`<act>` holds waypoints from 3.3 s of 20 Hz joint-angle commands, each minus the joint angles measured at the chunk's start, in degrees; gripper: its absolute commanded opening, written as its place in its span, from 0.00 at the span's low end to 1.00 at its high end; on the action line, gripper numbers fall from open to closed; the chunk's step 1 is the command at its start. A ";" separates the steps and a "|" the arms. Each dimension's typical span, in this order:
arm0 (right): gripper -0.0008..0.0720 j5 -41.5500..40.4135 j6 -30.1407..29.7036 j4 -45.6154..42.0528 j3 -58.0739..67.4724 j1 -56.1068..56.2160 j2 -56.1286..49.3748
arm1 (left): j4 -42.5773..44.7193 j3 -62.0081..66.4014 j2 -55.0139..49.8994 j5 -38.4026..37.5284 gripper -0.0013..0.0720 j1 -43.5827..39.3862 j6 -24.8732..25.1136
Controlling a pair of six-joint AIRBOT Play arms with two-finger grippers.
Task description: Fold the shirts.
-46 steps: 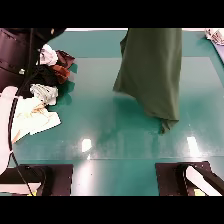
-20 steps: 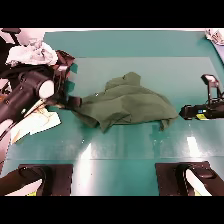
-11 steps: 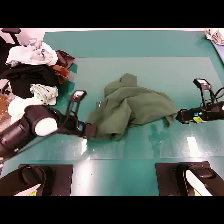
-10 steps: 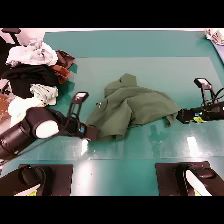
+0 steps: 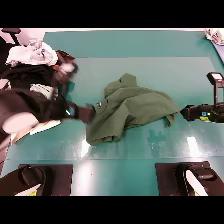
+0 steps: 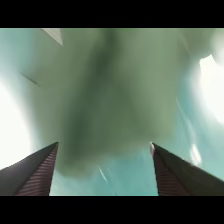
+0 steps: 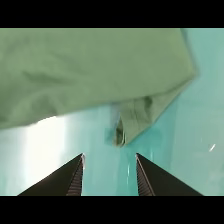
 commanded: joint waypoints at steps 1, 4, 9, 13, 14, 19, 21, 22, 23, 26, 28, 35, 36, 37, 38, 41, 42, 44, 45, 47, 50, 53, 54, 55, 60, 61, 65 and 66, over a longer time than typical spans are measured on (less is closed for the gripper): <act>0.53 -1.66 1.33 1.29 -0.02 0.07 1.86 | 2.08 4.44 -0.48 -1.70 0.98 12.02 7.39; 0.53 -0.09 3.96 5.86 -0.02 0.07 0.44 | -12.22 3.08 -3.48 -3.28 0.98 24.33 23.76; 0.53 0.39 7.67 13.68 0.00 0.07 -4.92 | -28.96 -8.00 -10.95 -3.15 0.98 38.58 40.63; 0.53 0.68 7.37 15.54 -0.02 0.09 -10.91 | -46.56 -18.64 -13.03 -2.56 0.98 42.23 52.11; 0.53 0.70 5.40 15.47 -0.02 0.09 -11.93 | -48.30 -19.71 -13.03 -2.62 0.98 42.23 53.62; 0.53 -1.27 0.37 15.45 -0.02 0.07 -11.63 | -48.48 -20.57 -14.80 1.33 0.98 42.23 57.70; 0.53 -1.33 -0.11 15.41 -0.02 0.07 -9.60 | -48.59 -20.57 -17.33 1.99 0.98 42.23 57.92; 0.53 -1.25 -0.52 15.37 -0.02 0.07 -8.13 | -48.61 -20.59 -19.04 1.38 0.98 42.23 58.95; 0.53 -1.09 -0.59 15.34 -0.02 0.07 -6.60 | -48.72 -20.63 -20.92 0.68 0.98 42.23 59.39; 0.53 -0.11 -0.68 14.93 -0.02 0.07 -3.02 | -51.60 -20.68 -24.81 0.83 0.98 42.23 62.99; 0.53 1.33 -0.68 14.84 -0.04 0.07 -1.84 | -53.57 -20.70 -26.16 1.62 0.98 41.86 65.22; 0.53 3.56 -0.35 14.84 -0.13 0.07 -1.64 | -53.57 -20.74 -33.22 4.81 0.67 34.03 66.40; 0.53 4.20 -0.37 14.64 -0.13 0.07 -1.66 | -54.18 -20.72 -33.20 5.86 0.49 33.79 66.45; 0.53 4.63 -0.35 13.29 -0.15 0.09 -1.66 | -55.54 -20.24 -33.20 5.70 0.31 33.81 66.42; 0.53 5.14 -0.20 10.86 -0.15 0.07 -1.66 | -56.22 -19.52 -32.92 4.81 0.14 33.81 66.42; 0.53 7.67 0.24 2.49 -0.17 0.07 -1.79 | -56.26 -15.72 -29.99 0.35 0.05 33.81 65.20; 0.53 7.98 0.24 0.79 -0.17 0.04 -2.40 | -56.17 -14.53 -28.17 0.00 0.05 33.81 63.25; 0.53 8.20 0.15 0.04 -1.22 -1.64 -4.52 | -56.17 -12.94 -23.58 1.01 0.05 33.81 60.17; 0.53 7.54 0.00 0.09 -2.60 -3.21 -5.51 | -56.11 -12.74 -20.85 2.45 0.05 33.81 58.21; 0.53 4.79 -0.63 1.64 -6.40 -7.06 -7.56 | -56.15 -12.76 -16.24 6.82 0.05 33.81 54.10; 0.53 -0.55 -4.92 10.05 -11.93 -11.85 -9.88 | -56.52 -12.76 -13.05 10.82 0.05 33.81 50.10; 0.53 -7.26 -5.38 10.82 -14.97 -12.28 -11.45 | -58.55 -12.76 -12.96 10.97 0.05 33.81 49.53; 0.53 -9.42 -5.38 10.88 -15.56 -12.26 -11.82 | -59.43 -12.76 -12.96 11.10 0.05 33.79 49.55; 0.53 -11.41 -5.38 10.88 -16.15 -11.87 -12.26 | -59.80 -12.76 -12.96 11.34 0.05 33.79 49.55; 0.53 -17.64 -4.76 10.40 -16.76 -5.09 -16.98 | -63.73 -12.76 -12.94 14.03 0.05 33.81 49.70; 0.53 -19.71 -4.11 10.38 -16.76 -3.78 -17.99 | -64.52 -12.76 -12.94 14.69 0.05 33.81 49.68; 0.41 -24.83 -3.48 9.05 -16.59 -2.56 -20.65 | -65.70 -12.17 -12.85 14.97 0.05 33.81 49.68; 0.40 -24.76 -2.54 7.30 -16.52 -3.17 -21.05 | -65.70 -11.52 -12.85 14.97 0.05 33.81 49.66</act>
